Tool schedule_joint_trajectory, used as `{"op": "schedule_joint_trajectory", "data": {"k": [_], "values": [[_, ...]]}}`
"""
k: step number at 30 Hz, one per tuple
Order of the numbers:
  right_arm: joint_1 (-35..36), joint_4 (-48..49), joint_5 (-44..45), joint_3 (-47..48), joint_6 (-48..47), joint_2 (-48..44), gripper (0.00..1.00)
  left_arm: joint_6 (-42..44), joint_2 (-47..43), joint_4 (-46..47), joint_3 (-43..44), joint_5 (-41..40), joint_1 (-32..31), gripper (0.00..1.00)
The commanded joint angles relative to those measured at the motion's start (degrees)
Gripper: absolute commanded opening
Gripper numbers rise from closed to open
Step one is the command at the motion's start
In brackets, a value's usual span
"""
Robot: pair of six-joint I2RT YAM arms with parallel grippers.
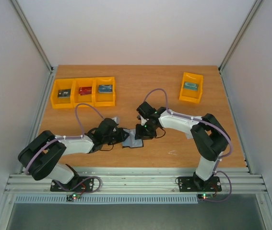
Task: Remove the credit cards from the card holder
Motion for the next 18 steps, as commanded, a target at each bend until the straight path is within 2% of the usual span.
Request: {"op": "schedule_joint_trajectory", "data": {"k": [1, 6, 9, 14, 18], "values": [[-2.60, -1.28, 0.09, -0.18, -0.67, -8.06, 0.36, 6.34, -4.81, 4.63, -0.14, 1.87, -0.23, 0.00], [-7.94, -6.82, -1.39, 0.60, -5.68, -18.88, 0.41, 16.84, -11.90, -0.51, 5.49, 3.46, 0.04, 0.00], [-11.75, -9.68, -4.89, 3.81, -11.63, -25.96, 0.45, 28.09, -16.31, -1.70, 9.66, 4.11, 0.48, 0.00], [-20.90, -10.60, -20.73, 12.60, -17.58, -34.65, 0.52, 36.71, -22.94, -2.09, 17.67, 10.56, 5.71, 0.00], [-22.22, -15.09, -30.80, 25.26, -25.23, -33.69, 0.60, 42.95, -27.70, -2.33, 24.27, 18.07, 7.89, 0.00]]}}
